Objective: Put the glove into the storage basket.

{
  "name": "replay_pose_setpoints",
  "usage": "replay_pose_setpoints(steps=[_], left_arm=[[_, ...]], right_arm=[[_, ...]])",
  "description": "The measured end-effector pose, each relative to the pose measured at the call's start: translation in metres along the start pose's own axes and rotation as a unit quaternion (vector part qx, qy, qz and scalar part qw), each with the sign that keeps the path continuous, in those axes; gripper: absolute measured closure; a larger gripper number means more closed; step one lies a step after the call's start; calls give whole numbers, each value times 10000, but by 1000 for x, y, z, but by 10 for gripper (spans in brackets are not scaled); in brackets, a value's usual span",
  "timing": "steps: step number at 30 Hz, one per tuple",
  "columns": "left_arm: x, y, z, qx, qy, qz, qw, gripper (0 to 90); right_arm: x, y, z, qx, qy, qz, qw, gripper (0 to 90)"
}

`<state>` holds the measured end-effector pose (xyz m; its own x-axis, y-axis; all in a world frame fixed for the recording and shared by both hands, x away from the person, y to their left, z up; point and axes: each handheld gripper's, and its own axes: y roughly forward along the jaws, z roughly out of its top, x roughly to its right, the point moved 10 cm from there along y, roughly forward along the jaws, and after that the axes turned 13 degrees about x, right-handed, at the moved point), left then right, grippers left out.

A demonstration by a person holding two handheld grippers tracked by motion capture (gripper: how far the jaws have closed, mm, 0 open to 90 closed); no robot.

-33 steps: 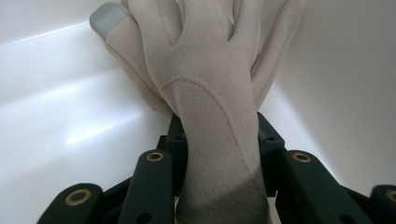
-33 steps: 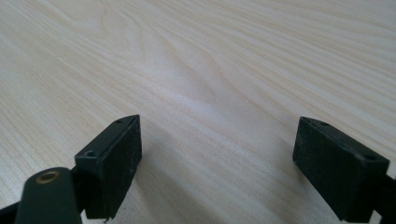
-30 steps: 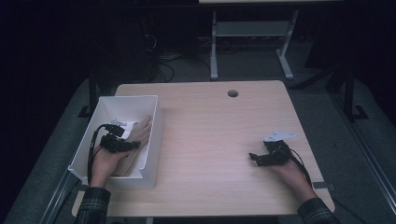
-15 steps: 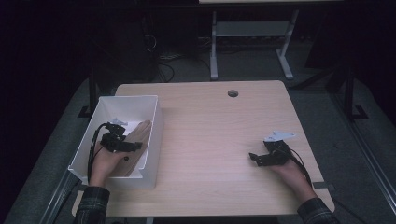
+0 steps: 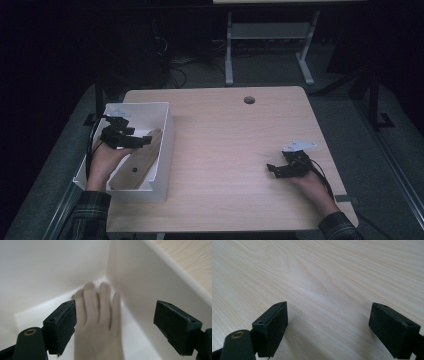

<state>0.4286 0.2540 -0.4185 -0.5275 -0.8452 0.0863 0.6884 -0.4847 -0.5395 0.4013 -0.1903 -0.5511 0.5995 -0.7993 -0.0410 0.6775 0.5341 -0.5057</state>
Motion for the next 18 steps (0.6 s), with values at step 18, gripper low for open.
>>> replay_pose_setpoints(steps=[18], left_arm=[[99, 11, 60, 415, 330, -1103, 9925, 179]], right_arm=[[0, 0, 0, 4, 3, -1, 10000, 151]])
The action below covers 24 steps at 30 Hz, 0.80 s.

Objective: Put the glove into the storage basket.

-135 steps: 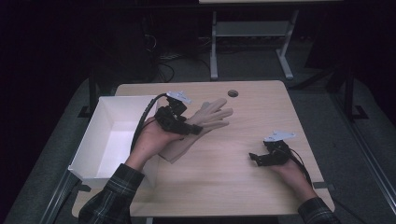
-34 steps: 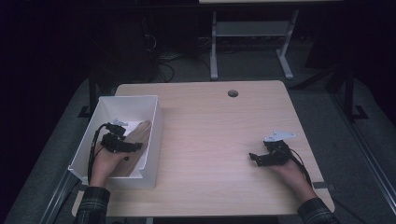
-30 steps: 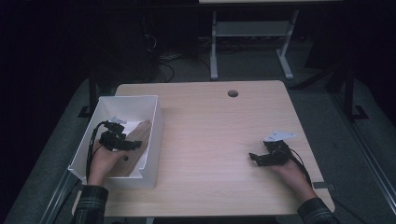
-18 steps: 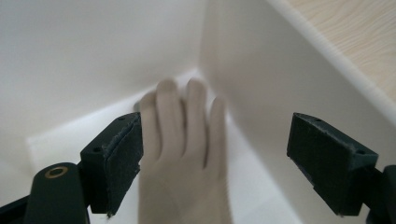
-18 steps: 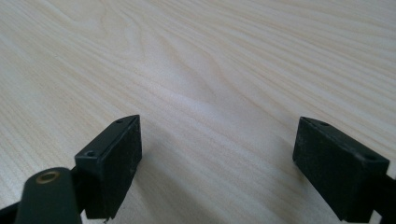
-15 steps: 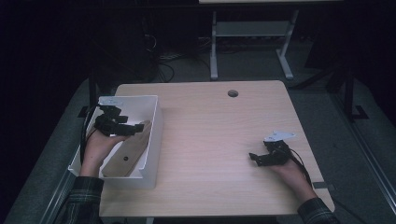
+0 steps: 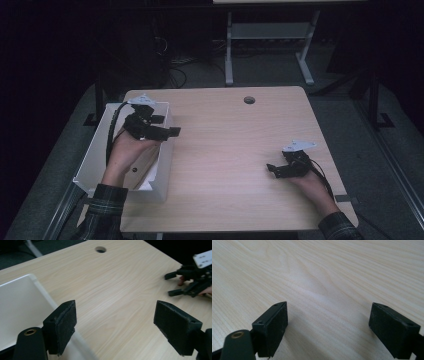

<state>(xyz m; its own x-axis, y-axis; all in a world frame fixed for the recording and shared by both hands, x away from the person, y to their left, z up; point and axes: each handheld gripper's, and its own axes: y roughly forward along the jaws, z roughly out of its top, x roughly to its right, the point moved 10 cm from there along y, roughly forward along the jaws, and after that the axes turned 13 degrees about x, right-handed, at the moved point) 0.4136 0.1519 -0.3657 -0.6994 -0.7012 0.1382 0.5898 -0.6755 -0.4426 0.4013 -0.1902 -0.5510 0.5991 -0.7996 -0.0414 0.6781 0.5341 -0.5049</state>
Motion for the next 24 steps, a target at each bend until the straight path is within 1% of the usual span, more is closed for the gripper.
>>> replay_pose_setpoints(steps=[2, 5, 9, 10, 14, 17, 18, 20, 23, 24], left_arm=[[11, 8, 1, 25, 21, -112, 9999, 179], [28, 22, 0, -3, 56, -291, 9996, 179], [45, 40, -5, -71, 90, -434, 9990, 180], [49, 44, -7, -108, 125, -469, 9988, 180], [65, 62, -16, -141, 168, -533, 9983, 180], [73, 74, -24, -183, 192, -557, 9981, 180], [75, 76, -27, -221, 253, -545, 9979, 181], [79, 81, -32, -223, 271, -519, 9980, 181], [86, 89, -40, -255, 253, -589, 9976, 180], [89, 92, -45, -291, 282, -589, 9974, 181]], right_arm=[[0, 0, 0, -1, -1, 0, 10000, 151], [0, 0, 0, -2, 2, 0, 10000, 151], [0, 0, 0, -2, 1, 0, 10000, 151], [0, 0, 0, -2, 1, 0, 10000, 151], [0, 0, 0, -2, -1, 0, 10000, 151], [0, 0, 0, -2, 0, 1, 10000, 151], [0, 0, 0, -1, -2, 1, 10000, 151], [0, 0, 0, 0, 0, 2, 10000, 151], [0, 0, 0, 0, 0, 1, 10000, 151], [0, 0, 0, 1, 0, 2, 10000, 151]])
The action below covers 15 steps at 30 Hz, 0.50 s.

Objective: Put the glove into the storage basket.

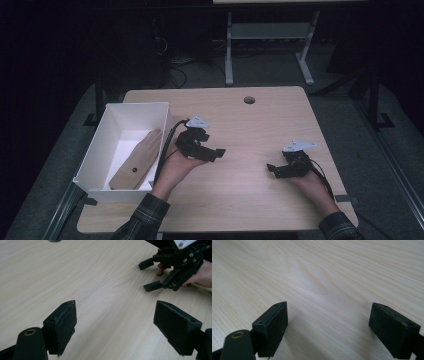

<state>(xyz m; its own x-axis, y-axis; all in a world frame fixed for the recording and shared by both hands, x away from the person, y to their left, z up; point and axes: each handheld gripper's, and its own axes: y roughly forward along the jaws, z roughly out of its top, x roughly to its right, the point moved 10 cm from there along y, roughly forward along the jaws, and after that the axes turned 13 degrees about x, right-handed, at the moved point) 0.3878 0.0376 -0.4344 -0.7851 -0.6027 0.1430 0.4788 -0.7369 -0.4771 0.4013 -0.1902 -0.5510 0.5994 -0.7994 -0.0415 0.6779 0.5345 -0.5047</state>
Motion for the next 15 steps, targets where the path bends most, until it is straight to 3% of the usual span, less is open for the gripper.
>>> replay_pose_setpoints(steps=[11, 15], left_arm=[[5, 21, -26, 38, 83, -31, 10000, 180], [6, 28, -40, -55, 101, -79, 9999, 180]], right_arm=[[0, 0, 0, -1, -1, -1, 10000, 151], [0, 0, 0, -4, -4, 1, 10000, 151]])
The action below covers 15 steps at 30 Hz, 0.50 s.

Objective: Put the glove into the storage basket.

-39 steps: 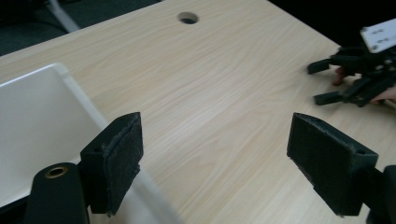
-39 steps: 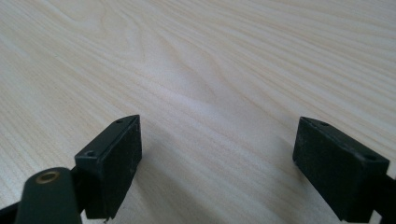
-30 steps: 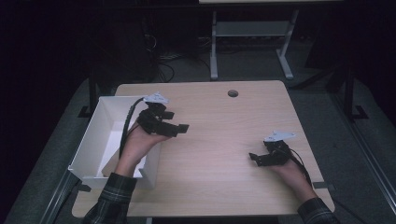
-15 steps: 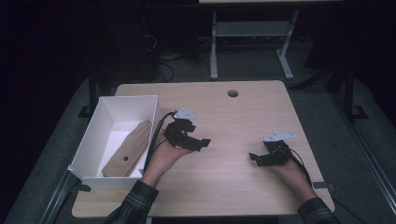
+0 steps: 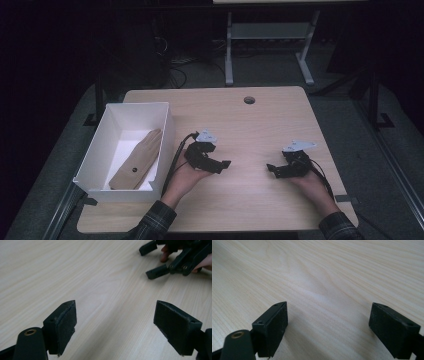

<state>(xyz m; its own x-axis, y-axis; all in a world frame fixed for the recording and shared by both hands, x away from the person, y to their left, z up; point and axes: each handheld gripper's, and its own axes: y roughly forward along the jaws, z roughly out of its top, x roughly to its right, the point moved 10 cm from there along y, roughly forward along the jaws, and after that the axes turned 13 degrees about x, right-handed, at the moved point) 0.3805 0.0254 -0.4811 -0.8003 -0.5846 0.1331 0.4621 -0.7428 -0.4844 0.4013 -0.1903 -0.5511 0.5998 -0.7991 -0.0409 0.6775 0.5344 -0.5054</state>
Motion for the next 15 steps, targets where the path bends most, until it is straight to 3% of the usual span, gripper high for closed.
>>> replay_pose_setpoints(steps=[7, 15], left_arm=[[-2, 11, -25, -145, 119, 7, 9998, 180], [-7, 21, -46, -288, 463, 218, 9983, 179]], right_arm=[[0, 0, 0, 1, -1, 0, 10000, 151], [0, 0, 0, 1, 0, -1, 10000, 151]])
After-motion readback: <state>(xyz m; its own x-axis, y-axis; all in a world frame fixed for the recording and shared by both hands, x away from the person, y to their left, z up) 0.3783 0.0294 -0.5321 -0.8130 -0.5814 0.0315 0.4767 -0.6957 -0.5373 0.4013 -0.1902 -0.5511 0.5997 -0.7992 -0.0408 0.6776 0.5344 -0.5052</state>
